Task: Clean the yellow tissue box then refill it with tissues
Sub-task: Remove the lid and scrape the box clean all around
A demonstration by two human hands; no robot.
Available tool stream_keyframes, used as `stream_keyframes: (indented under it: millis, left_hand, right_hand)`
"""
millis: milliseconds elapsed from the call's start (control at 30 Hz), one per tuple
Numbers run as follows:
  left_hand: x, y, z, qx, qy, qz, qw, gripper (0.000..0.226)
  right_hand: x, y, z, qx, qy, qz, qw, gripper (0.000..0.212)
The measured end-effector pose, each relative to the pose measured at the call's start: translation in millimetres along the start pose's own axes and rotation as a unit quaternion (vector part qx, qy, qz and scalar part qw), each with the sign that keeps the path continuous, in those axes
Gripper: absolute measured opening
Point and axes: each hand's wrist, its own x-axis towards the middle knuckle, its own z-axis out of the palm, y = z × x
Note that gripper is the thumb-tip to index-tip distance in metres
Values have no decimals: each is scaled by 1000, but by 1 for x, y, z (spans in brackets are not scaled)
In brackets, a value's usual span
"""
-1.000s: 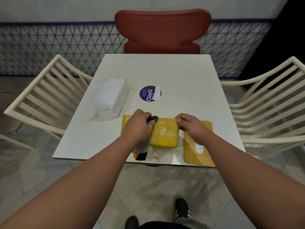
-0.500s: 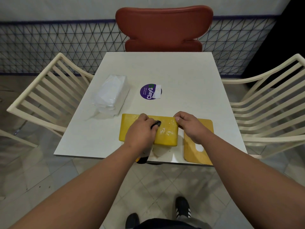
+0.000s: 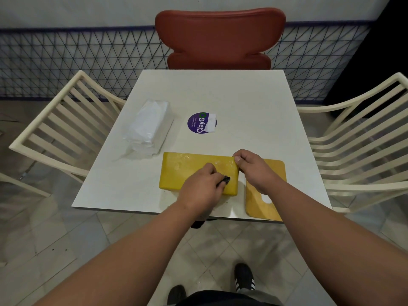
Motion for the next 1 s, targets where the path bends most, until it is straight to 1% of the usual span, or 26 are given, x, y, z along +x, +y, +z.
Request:
stream_keyframes:
  millis: [67, 167, 200, 267, 400, 467, 567, 633, 700, 800, 833, 900, 1000]
  left_hand:
    - [5, -7, -4, 0, 8, -13, 1000, 30]
    - [12, -25, -12, -6, 43, -89, 995, 28]
    - [12, -26, -11, -3, 55, -102, 993, 28]
    - [9, -16, -6, -7, 63, -86, 994, 28]
    - [0, 11, 8, -8, 22, 18, 1000, 26]
    - [2, 8, 5, -7, 27, 10, 1000, 26]
    - [5, -10, -2, -10, 56, -51, 997, 26]
    - [5, -12, -1, -8, 71, -68, 995, 26]
    - [3, -1, 3, -17, 64, -45, 997, 24]
    - [3, 12, 8, -5, 33, 15, 999, 25]
    - [6, 11, 7, -1, 36, 18, 999, 26]
    - [12, 0, -1, -8, 59, -19, 998, 26]
    - [20, -19, -13, -14, 90, -118, 989, 27]
  right_hand:
    - [1, 1, -1, -6, -4, 0, 1000, 20]
    - [0, 2, -1, -7, -8, 1, 1000, 19]
    - [0, 2, -1, -9, -7, 1, 1000, 20]
    - [-1, 1, 0, -15, -2, -4, 1000, 20]
    - [-3, -4, 0, -25, -2, -11, 1000, 21]
    - [-4, -7, -1, -30, -3, -10, 999, 22]
    - [-5, -10, -1, -40, -8, -11, 999, 22]
    - [-6, -10, -1, -43, -9, -11, 999, 22]
    - [-6, -10, -1, -39, -9, -12, 999, 22]
    - [-9, -13, -2, -50, -14, -17, 999, 22]
    - [-9, -14, -3, -54, -16, -19, 998, 22]
    - [-10, -15, -3, -56, -21, -20, 998, 22]
    - [-12, -17, -4, -62, -27, -16, 998, 22]
